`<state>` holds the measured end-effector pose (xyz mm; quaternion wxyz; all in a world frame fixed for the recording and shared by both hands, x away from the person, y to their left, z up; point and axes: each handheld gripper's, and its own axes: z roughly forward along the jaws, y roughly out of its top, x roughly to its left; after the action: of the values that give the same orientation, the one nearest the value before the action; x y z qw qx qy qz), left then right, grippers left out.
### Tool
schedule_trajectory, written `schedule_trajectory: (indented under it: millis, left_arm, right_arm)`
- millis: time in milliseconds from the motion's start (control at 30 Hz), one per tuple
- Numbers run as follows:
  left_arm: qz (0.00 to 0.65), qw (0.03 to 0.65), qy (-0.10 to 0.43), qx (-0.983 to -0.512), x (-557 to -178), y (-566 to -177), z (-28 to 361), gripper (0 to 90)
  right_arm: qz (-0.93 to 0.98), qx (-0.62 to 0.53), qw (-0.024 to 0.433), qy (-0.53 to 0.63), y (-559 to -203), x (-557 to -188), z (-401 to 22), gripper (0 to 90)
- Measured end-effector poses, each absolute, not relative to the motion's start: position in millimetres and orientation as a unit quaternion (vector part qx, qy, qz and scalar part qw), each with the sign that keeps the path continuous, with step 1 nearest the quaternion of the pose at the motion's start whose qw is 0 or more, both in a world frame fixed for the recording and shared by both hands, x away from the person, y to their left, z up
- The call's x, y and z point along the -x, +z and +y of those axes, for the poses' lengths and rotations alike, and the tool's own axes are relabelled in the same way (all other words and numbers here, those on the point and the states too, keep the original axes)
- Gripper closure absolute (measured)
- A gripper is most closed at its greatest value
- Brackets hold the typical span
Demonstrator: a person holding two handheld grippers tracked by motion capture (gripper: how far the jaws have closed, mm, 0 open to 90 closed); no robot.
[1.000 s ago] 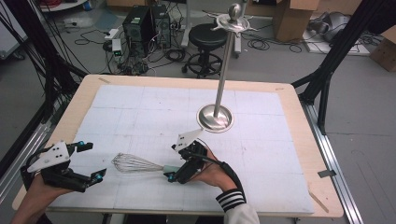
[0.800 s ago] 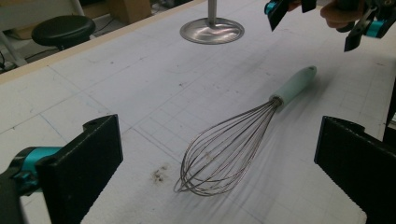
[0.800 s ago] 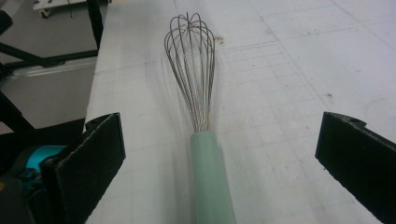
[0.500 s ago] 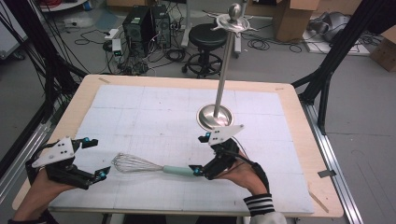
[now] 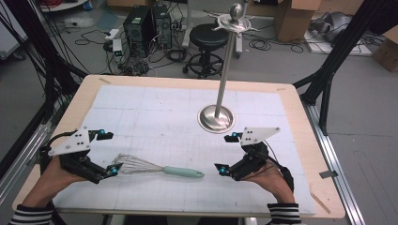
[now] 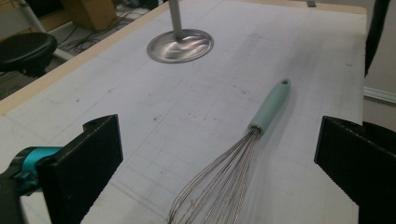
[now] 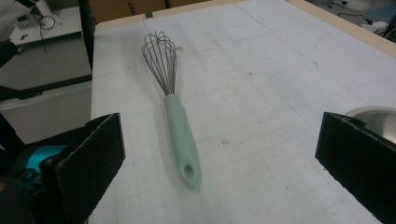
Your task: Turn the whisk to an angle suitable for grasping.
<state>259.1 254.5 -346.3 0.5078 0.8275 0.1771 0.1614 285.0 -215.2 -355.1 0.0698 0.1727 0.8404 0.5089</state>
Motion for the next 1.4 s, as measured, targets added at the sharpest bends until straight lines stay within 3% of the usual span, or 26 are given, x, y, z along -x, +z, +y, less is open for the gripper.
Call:
schedule_trajectory:
  millis: [600, 1400]
  left_arm:
    - [0.088, 0.438, 0.111, -0.888, -278.9, -338.4, 181.1, 1.7]
    - [0.029, 0.368, 0.050, -0.928, -303.8, -383.9, 110.0, 1.7]
  right_arm:
    - [0.828, -0.215, 0.108, 0.506, -362.9, -268.9, -267.7, 0.5]
    - [0.819, -0.227, 0.112, 0.515, -368.7, -261.1, -279.6, 0.5]
